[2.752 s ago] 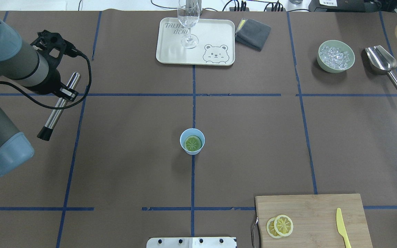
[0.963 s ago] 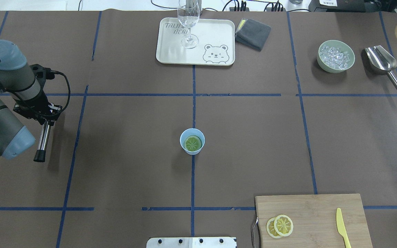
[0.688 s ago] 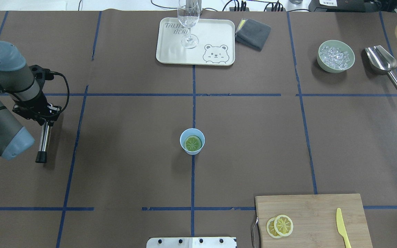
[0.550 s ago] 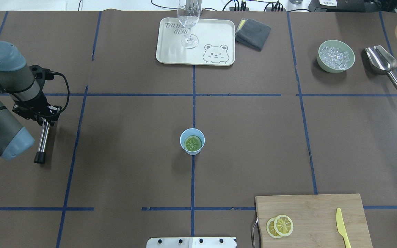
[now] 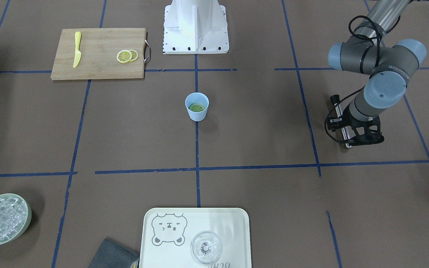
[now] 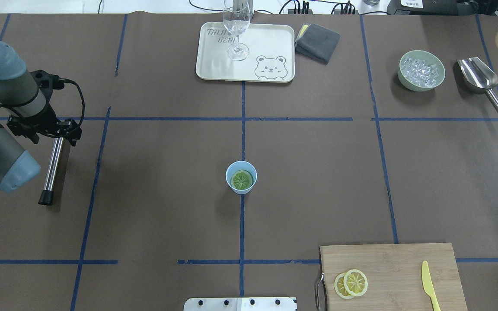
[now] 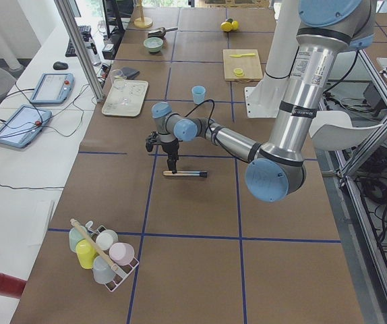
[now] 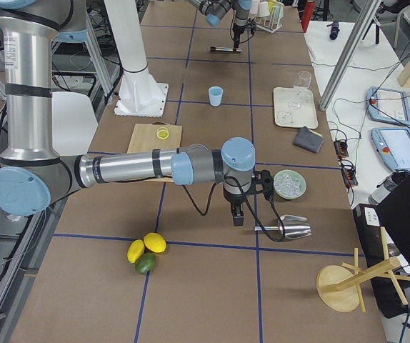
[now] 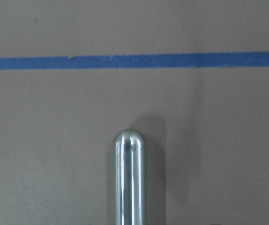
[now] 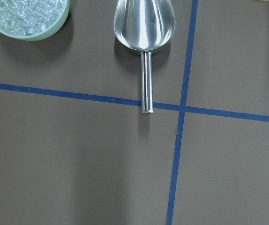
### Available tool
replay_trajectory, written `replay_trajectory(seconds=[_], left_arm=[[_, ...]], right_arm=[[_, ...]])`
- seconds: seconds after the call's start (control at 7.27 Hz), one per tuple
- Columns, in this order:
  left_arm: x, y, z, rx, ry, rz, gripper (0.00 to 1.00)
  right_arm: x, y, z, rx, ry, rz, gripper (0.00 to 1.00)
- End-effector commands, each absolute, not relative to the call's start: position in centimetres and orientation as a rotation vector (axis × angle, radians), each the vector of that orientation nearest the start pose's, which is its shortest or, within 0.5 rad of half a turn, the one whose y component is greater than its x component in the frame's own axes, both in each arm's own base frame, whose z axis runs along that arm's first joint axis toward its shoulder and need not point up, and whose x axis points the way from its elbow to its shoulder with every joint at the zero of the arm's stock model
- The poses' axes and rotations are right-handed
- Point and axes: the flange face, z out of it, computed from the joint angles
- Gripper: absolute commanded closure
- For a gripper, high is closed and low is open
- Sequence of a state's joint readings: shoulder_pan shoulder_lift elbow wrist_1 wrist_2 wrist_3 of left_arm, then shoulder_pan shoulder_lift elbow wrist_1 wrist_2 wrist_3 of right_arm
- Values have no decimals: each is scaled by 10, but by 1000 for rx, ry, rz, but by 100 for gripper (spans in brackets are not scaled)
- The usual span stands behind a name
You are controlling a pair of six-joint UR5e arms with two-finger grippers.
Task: Squeeze lemon into cup
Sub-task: 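Release the muddler and raise the left gripper away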
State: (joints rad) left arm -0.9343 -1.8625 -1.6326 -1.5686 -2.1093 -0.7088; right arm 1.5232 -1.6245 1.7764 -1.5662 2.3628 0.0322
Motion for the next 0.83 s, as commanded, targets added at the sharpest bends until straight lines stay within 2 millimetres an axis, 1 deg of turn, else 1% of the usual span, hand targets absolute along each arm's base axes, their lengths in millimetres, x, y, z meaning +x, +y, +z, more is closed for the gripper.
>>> replay_trajectory(seconds=[0.0,0.14,0.28,0.41,0.55,0.69], left_arm=[[215,-586,451,74,663,59,0],[159,-602,443,137,677,57,0],[110,-604,443,158,772,100,0],[45,-589,482,199,791,185,0],[3,-577,510,220,774,205,0],[-46,-542,562,214,755,213,0]], right_arm=[[40,-477,583,114,-795,-75,0],[40,-476,587,107,-793,-74,0],[40,-475,591,98,-793,-68,0],[40,-475,592,94,-796,-66,0],[40,-474,593,91,-798,-62,0],[46,-471,598,87,-797,-48,0]])
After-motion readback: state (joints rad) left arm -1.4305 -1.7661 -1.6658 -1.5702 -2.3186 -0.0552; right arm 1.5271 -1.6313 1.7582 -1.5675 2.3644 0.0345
